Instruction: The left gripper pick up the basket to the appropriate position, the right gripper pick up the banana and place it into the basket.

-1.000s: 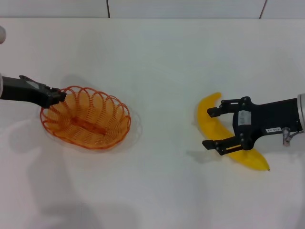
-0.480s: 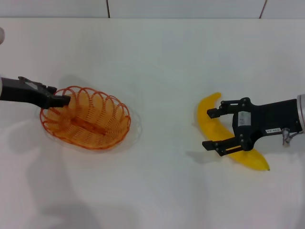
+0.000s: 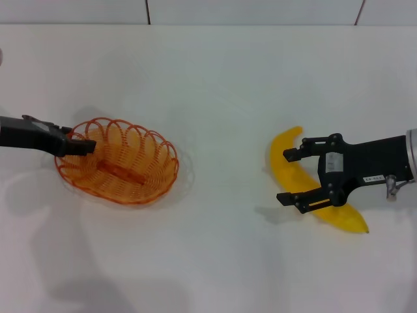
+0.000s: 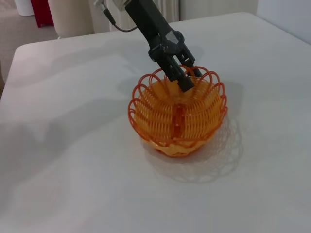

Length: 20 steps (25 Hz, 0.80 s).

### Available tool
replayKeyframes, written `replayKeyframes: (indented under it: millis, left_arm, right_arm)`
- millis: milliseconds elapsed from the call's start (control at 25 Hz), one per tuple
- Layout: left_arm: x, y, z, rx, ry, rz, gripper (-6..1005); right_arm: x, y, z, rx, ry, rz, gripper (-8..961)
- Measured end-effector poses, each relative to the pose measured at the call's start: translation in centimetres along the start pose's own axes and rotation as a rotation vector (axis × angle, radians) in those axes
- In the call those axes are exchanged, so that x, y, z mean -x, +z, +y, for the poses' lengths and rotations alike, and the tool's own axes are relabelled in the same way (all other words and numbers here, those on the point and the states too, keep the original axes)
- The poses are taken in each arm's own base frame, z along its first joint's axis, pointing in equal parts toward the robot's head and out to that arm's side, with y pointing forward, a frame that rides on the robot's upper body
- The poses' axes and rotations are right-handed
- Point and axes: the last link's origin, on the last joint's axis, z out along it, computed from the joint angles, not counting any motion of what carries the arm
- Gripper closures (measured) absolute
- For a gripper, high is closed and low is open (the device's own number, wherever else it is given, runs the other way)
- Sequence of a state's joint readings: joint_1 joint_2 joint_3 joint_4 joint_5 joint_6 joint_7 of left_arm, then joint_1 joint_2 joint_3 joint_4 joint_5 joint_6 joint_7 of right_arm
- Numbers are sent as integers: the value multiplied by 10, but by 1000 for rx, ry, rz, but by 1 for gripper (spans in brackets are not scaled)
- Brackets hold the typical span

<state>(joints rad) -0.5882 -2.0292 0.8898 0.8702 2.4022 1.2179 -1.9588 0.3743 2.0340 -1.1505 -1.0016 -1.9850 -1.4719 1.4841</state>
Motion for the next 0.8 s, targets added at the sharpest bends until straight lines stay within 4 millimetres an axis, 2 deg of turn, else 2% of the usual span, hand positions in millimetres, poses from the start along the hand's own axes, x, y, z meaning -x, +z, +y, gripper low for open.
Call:
replayKeyframes:
  millis: [800]
  left_arm:
    - [3,4,2,3,-20,-32,392]
  right_arm:
    - [2,5,1,21,1,32,74]
